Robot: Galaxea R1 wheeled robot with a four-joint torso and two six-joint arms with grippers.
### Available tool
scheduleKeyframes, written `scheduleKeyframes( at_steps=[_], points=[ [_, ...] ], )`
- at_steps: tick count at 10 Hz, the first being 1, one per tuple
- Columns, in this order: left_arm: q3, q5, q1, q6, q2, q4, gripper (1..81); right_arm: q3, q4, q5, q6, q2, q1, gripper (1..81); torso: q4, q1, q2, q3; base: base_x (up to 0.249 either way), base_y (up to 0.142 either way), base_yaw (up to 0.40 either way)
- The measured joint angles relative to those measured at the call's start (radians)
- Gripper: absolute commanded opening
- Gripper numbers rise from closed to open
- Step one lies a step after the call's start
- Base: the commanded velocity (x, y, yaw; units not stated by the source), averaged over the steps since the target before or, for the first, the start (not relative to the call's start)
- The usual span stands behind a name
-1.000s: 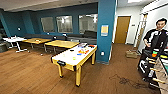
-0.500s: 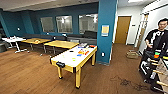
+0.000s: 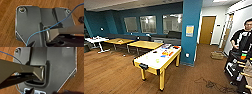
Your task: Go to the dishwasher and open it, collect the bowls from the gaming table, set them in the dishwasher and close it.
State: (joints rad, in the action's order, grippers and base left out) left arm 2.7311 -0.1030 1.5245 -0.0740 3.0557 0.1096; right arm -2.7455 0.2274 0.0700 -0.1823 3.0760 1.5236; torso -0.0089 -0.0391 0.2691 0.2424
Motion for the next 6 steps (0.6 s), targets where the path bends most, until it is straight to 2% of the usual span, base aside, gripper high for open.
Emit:
scheduleKeyframes(
  at_steps=[2, 6],
  points=[
    [0.0, -0.001, -0.001, 0.0, 0.0, 0.0, 81.1, 0.0, 0.0, -0.001, 0.0, 0.0, -0.001, 81.1, 0.0, 0.0, 0.0, 0.0, 0.118, 0.0, 0.0],
    [-0.001, -0.001, -0.002, 0.0, 0.0, 0.0, 81.1, 0.0, 0.0, 0.0, 0.0, 0.0, -0.004, 81.1, 0.0, 0.0, 0.0, 0.0, 0.115, 0.063, 0.0]
  ],
)
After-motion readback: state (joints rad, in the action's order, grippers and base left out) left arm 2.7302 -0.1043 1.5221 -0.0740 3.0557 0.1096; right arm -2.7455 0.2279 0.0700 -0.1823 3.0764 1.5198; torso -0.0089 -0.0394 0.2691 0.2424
